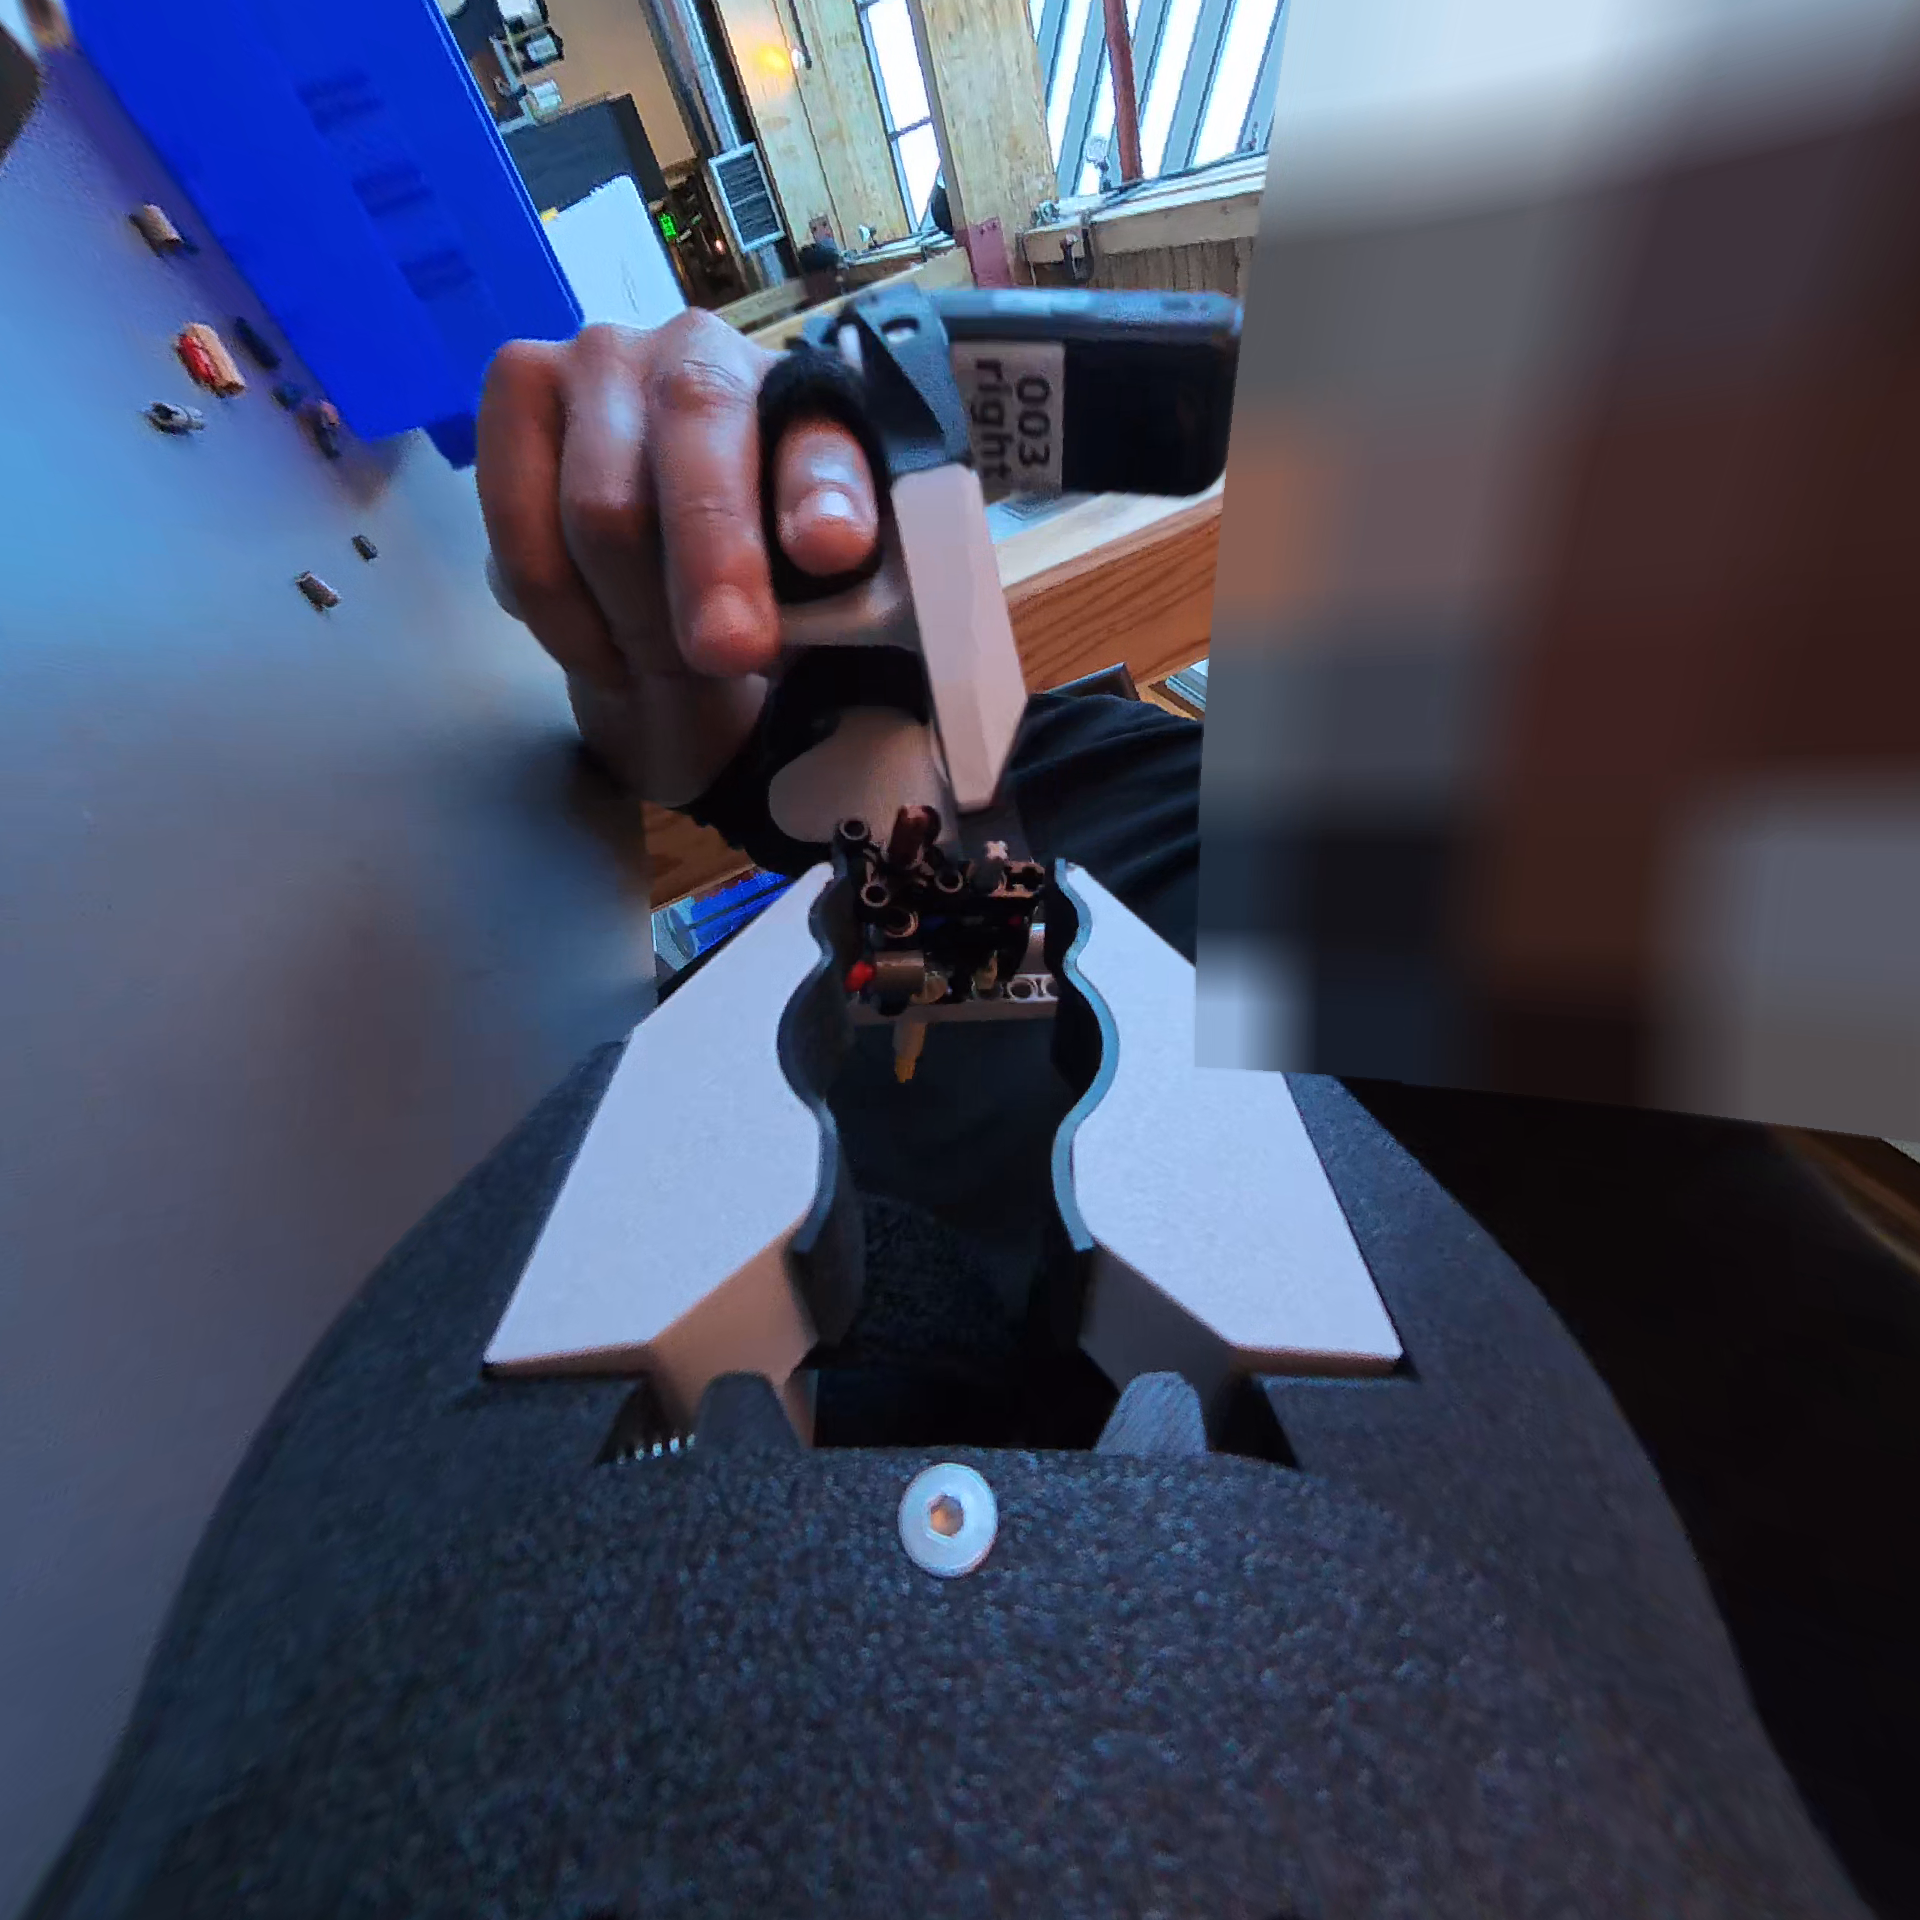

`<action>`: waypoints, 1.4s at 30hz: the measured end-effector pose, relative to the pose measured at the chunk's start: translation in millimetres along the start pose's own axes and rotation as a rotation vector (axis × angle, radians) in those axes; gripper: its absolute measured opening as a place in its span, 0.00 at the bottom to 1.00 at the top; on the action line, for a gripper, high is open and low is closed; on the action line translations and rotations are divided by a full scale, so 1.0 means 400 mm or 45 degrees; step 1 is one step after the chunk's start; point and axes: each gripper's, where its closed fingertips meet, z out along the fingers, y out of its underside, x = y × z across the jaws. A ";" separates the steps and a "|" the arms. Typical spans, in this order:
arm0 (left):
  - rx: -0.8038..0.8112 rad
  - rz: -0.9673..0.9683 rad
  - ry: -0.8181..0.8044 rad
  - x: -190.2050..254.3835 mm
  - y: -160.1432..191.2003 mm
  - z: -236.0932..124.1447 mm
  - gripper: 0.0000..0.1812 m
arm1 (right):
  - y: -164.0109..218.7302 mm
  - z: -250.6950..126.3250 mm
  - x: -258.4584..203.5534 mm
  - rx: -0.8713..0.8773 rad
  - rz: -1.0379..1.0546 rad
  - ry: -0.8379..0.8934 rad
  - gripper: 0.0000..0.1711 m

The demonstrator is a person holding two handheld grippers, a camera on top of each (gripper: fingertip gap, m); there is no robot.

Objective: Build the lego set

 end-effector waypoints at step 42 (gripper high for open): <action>0.229 1.253 -0.540 0.063 -0.044 -0.015 0.18 | -0.002 0.009 0.030 0.031 0.478 -0.054 0.29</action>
